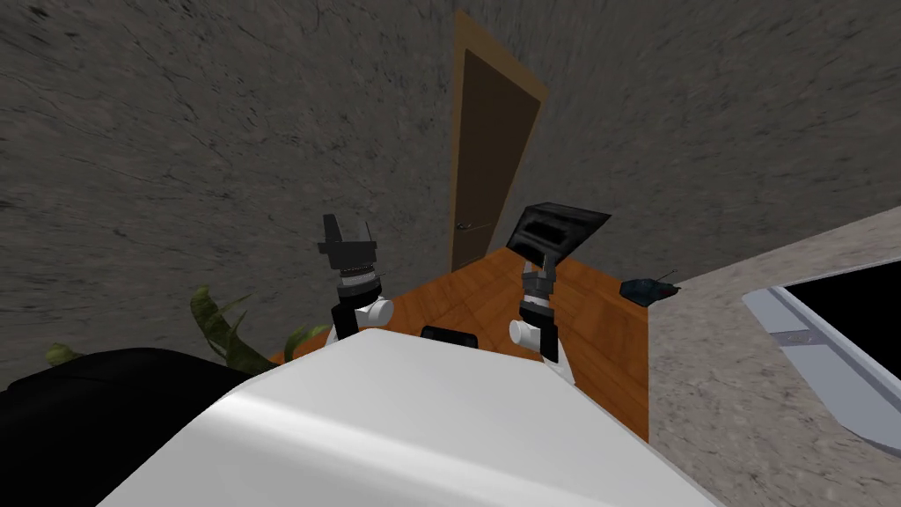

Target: Pull the door open

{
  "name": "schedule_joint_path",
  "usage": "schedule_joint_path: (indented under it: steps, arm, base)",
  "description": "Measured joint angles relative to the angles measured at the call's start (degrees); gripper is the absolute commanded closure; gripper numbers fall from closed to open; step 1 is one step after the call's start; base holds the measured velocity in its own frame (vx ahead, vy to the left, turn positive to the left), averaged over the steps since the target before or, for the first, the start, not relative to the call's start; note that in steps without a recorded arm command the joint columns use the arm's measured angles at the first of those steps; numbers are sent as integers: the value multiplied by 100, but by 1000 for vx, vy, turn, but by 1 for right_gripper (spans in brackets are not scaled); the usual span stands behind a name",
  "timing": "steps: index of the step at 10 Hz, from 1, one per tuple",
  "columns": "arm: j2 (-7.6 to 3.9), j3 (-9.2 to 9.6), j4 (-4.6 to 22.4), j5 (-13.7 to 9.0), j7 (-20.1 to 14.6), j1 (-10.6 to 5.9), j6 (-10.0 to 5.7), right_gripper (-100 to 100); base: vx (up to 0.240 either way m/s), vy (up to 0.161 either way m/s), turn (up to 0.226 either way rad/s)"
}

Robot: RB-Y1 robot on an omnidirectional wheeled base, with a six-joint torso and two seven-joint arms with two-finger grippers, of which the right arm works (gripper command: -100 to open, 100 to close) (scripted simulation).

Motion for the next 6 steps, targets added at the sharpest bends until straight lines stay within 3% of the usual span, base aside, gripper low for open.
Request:
schedule_joint_path:
  steps: [6]
  arm:
    - [-177,-9,693,-40,-26,-268,-102,-100]
  base:
    - [85,-51,149]
